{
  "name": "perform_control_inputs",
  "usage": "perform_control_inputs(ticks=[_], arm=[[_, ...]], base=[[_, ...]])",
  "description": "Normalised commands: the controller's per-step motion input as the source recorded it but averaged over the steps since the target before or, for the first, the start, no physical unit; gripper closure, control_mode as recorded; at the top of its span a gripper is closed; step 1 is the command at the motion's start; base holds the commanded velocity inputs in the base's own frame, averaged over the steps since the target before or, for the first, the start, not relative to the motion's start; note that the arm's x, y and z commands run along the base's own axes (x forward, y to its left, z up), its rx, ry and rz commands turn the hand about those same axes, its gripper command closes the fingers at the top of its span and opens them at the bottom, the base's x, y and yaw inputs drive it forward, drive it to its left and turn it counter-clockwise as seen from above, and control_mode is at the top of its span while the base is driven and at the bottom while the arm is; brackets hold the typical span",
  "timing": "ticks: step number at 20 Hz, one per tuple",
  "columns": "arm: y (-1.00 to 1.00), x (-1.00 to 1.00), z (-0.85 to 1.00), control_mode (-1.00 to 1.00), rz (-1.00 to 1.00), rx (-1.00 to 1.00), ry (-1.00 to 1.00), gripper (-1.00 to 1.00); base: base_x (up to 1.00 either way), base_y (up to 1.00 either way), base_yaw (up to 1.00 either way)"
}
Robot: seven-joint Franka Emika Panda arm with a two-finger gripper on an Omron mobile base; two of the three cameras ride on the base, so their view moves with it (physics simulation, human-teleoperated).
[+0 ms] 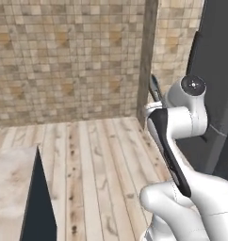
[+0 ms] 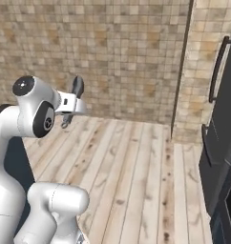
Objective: Take the tongs from the drawer on the right and place them on the dining counter next to the tray containing the kebab skewer.
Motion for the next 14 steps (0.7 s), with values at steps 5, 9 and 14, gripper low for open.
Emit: perform_control_inputs(ticks=[5, 9, 14], arm=[[0.0, 0.0, 0.0, 1.0, 0.0, 0.0, 0.0, 1.0], [0.0, 0.0, 0.0, 1.0, 0.0, 0.0, 0.0, 1.0], [0.0, 0.0, 0.0, 1.0, 0.0, 0.0, 0.0, 1.0]], base=[[1.0, -0.18, 0.38], [1.0, -0.21, 0.42], [1.0, -0.12, 0.48]])
